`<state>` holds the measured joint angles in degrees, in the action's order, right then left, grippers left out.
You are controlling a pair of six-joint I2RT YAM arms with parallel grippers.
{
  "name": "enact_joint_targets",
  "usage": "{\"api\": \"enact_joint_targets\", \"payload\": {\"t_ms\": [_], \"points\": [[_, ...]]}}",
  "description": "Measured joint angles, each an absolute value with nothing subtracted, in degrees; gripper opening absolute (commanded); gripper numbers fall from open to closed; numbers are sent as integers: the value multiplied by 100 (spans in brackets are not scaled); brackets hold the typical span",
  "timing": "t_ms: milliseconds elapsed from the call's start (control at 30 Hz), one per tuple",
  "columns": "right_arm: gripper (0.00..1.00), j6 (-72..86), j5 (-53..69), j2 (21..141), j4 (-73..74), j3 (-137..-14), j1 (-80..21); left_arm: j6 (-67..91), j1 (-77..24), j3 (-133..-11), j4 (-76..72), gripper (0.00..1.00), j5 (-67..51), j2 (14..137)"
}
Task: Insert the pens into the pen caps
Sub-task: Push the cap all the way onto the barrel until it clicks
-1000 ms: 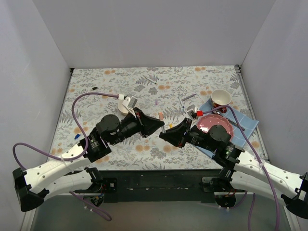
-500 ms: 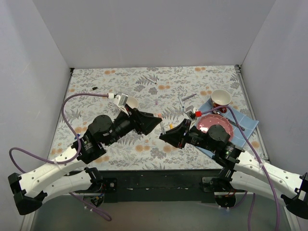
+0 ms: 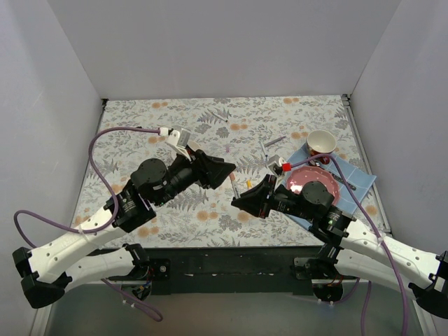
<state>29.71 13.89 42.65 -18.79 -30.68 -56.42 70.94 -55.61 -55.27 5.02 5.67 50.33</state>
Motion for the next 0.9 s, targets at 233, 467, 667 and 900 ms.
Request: {"api": "enact_joint_targets", "payload": {"t_ms": [233, 467, 667, 900], "points": [[1, 2958, 1389, 4265, -1706, -3109, -5642, 7083, -5561, -5527, 668, 30, 414, 5249], [1, 2936, 1372, 4287, -1597, -3146, -5642, 7161, -5561, -5535, 701, 0, 259, 5304], [1, 2768, 1203, 4416, -1142, -3437, -5660, 7446, -5483, -5312, 344, 0, 106, 5312], [1, 2521, 956, 4650, -521, -3680, -5701, 8154, -5371, -4449, -707, 0, 113, 5229]]}}
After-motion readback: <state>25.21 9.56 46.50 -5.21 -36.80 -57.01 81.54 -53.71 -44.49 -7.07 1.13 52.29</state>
